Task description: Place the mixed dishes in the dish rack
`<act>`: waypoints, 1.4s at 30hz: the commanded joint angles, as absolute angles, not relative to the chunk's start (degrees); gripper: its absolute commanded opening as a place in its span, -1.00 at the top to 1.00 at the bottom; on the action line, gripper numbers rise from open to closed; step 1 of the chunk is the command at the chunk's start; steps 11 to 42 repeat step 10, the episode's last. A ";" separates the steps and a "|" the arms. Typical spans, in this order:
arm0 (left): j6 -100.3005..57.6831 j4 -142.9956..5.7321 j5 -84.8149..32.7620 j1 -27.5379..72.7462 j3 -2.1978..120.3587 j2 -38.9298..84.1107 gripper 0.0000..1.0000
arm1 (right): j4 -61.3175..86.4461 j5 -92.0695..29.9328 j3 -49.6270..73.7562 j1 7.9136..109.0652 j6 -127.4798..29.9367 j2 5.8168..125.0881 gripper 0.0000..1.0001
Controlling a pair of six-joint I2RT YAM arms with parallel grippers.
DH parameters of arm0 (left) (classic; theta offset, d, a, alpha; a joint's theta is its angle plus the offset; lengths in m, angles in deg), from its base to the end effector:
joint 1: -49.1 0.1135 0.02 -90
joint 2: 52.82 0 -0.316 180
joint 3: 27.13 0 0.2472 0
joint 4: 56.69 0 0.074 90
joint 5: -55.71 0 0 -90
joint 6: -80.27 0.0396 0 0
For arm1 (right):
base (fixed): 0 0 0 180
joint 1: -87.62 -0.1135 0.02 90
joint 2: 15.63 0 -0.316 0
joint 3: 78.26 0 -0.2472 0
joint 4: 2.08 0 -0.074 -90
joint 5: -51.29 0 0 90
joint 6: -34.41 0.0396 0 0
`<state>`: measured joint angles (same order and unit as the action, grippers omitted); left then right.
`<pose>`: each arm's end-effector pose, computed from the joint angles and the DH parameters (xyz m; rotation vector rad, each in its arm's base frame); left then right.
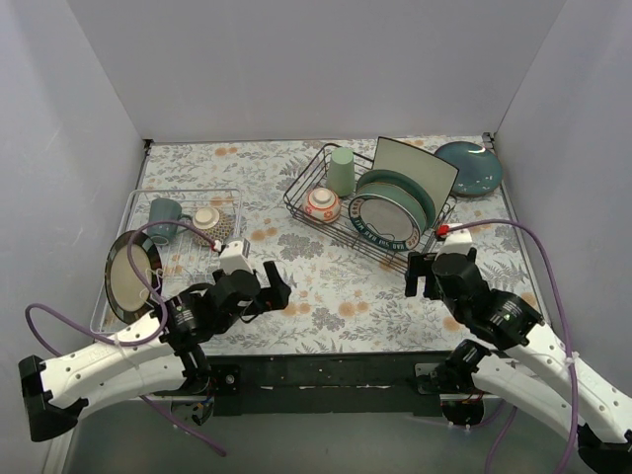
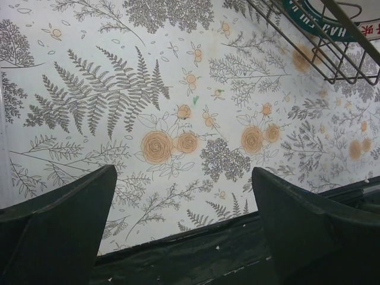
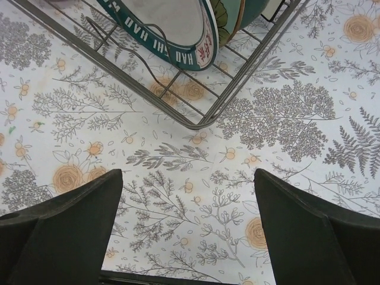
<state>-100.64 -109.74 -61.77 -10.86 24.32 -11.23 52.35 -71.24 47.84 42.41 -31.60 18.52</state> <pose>0.0693 -0.0833 0.2909 -0.8693 2.2050 -0.8425 0.0711 0.0414 0.3133 -0.0693 2.0721 0.1178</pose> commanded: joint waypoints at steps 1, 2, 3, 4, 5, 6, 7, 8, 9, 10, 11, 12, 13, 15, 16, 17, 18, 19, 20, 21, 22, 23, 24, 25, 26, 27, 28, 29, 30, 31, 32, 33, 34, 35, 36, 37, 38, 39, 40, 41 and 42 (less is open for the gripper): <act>-101.14 -111.87 -66.28 -10.93 26.72 -13.17 -0.97 | 50.82 -71.49 49.20 42.53 -24.92 14.87 -0.97; -100.96 -111.78 -66.45 -11.01 26.73 -13.61 -0.97 | 50.73 -71.58 50.07 42.62 -24.48 14.09 -0.97; -100.96 -111.69 -66.54 -10.93 26.55 -14.14 -0.96 | 50.73 -71.67 50.43 42.53 -24.04 13.82 -0.97; -101.05 -111.61 -66.63 -10.93 26.46 -14.40 -0.96 | 50.64 -71.76 50.78 42.53 -23.42 13.64 -0.97; -100.96 -111.69 -66.63 -10.93 26.29 -14.67 -0.96 | 50.73 -71.93 51.31 42.53 -23.07 13.38 -0.97; -100.96 -111.52 -66.54 -10.93 26.11 -15.19 -0.96 | 50.73 -72.02 51.57 42.62 -22.72 13.20 -0.97; -101.22 -111.60 -66.54 -10.93 25.94 -15.46 -0.96 | 51.08 -72.19 51.75 42.53 -22.28 13.11 -0.97; -101.40 -111.60 -66.54 -10.93 25.76 -15.64 -0.97 | 51.17 -72.46 51.75 42.62 -21.67 13.02 -0.97; -101.57 -111.60 -66.63 -10.93 25.85 -15.64 -0.96 | 51.08 -72.72 51.84 42.53 -21.57 13.02 -0.97; -101.84 -112.30 -66.63 -10.93 26.11 -15.46 -0.96 | 51.08 -72.98 51.84 42.53 -21.40 12.68 -0.96; -101.84 -112.30 -66.63 -10.93 26.11 -15.46 -0.96 | 51.08 -72.98 51.84 42.53 -21.40 12.68 -0.96; -101.84 -112.30 -66.63 -10.93 26.11 -15.46 -0.96 | 51.08 -72.98 51.84 42.53 -21.40 12.68 -0.96; -101.84 -112.30 -66.63 -10.93 26.11 -15.46 -0.96 | 51.08 -72.98 51.84 42.53 -21.40 12.68 -0.96; -101.84 -112.30 -66.63 -10.93 26.11 -15.46 -0.96 | 51.08 -72.98 51.84 42.53 -21.40 12.68 -0.96; -101.84 -112.30 -66.63 -10.93 26.11 -15.46 -0.96 | 51.08 -72.98 51.84 42.53 -21.40 12.68 -0.96; -101.84 -112.30 -66.63 -10.93 26.11 -15.46 -0.96 | 51.08 -72.98 51.84 42.53 -21.40 12.68 -0.96; -101.84 -112.30 -66.63 -10.93 26.11 -15.46 -0.96 | 51.08 -72.98 51.84 42.53 -21.40 12.68 -0.96; -101.84 -112.30 -66.63 -10.93 26.11 -15.46 -0.96 | 51.08 -72.98 51.84 42.53 -21.40 12.68 -0.96; -101.84 -112.30 -66.63 -10.93 26.11 -15.46 -0.96 | 51.08 -72.98 51.84 42.53 -21.40 12.68 -0.96; -101.84 -112.30 -66.63 -10.93 26.11 -15.46 -0.96 | 51.08 -72.98 51.84 42.53 -21.40 12.68 -0.96; -101.84 -112.30 -66.63 -10.93 26.11 -15.46 -0.96 | 51.08 -72.98 51.84 42.53 -21.40 12.68 -0.96; -101.84 -112.30 -66.63 -10.93 26.11 -15.46 -0.96 | 51.08 -72.98 51.84 42.53 -21.40 12.68 -0.96; -101.84 -112.30 -66.63 -10.93 26.11 -15.46 -0.96 | 51.08 -72.98 51.84 42.53 -21.40 12.68 -0.96; -101.84 -112.30 -66.63 -10.93 26.11 -15.46 -0.96 | 51.08 -72.98 51.84 42.53 -21.40 12.68 -0.96; -101.84 -112.30 -66.63 -10.93 26.11 -15.46 -0.96 | 51.08 -72.98 51.84 42.53 -21.40 12.68 -0.96; -101.84 -112.30 -66.63 -10.93 26.11 -15.46 -0.96 | 51.08 -72.98 51.84 42.53 -21.40 12.68 -0.96; -101.84 -112.30 -66.63 -10.93 26.11 -15.46 -0.96 | 51.08 -72.98 51.84 42.53 -21.40 12.68 -0.96; -101.84 -112.30 -66.63 -10.93 26.11 -15.46 -0.96 | 51.08 -72.98 51.84 42.53 -21.40 12.68 -0.96; -101.84 -112.30 -66.63 -10.93 26.11 -15.46 -0.96 | 51.08 -72.98 51.84 42.53 -21.40 12.68 -0.96; -101.84 -112.30 -66.63 -10.93 26.11 -15.46 -0.96 | 51.08 -72.98 51.84 42.53 -21.40 12.68 -0.96; -101.84 -112.30 -66.63 -10.93 26.11 -15.46 -0.96 | 51.08 -72.98 51.84 42.53 -21.40 12.68 -0.96; -101.84 -112.30 -66.63 -10.93 26.11 -15.46 -0.96 | 51.08 -72.98 51.84 42.53 -21.40 12.68 -0.96; -101.84 -112.30 -66.63 -10.93 26.11 -15.46 -0.96 | 51.08 -72.98 51.84 42.53 -21.40 12.68 -0.96; -101.84 -112.30 -66.63 -10.93 26.11 -15.46 -0.96 | 51.08 -72.98 51.84 42.53 -21.40 12.68 -0.96; -101.84 -112.30 -66.63 -10.93 26.11 -15.46 -0.96 | 51.08 -72.98 51.84 42.53 -21.40 12.68 -0.96; -101.84 -112.30 -66.63 -10.93 26.11 -15.46 -0.96 | 51.08 -72.98 51.84 42.53 -21.40 12.68 -0.96; -101.84 -112.30 -66.63 -10.93 26.11 -15.46 -0.96 | 51.08 -72.98 51.84 42.53 -21.40 12.68 -0.96; -101.84 -112.30 -66.63 -10.93 26.11 -15.46 -0.96 | 51.08 -72.98 51.84 42.53 -21.40 12.68 -0.96; -101.84 -112.30 -66.63 -10.93 26.11 -15.46 -0.96 | 51.08 -72.98 51.84 42.53 -21.40 12.68 -0.96; -101.84 -112.30 -66.63 -10.93 26.11 -15.46 -0.96 | 51.08 -72.98 51.84 42.53 -21.40 12.68 -0.96; -101.84 -112.30 -66.63 -10.93 26.11 -15.46 -0.96 | 51.08 -72.98 51.84 42.53 -21.40 12.68 -0.96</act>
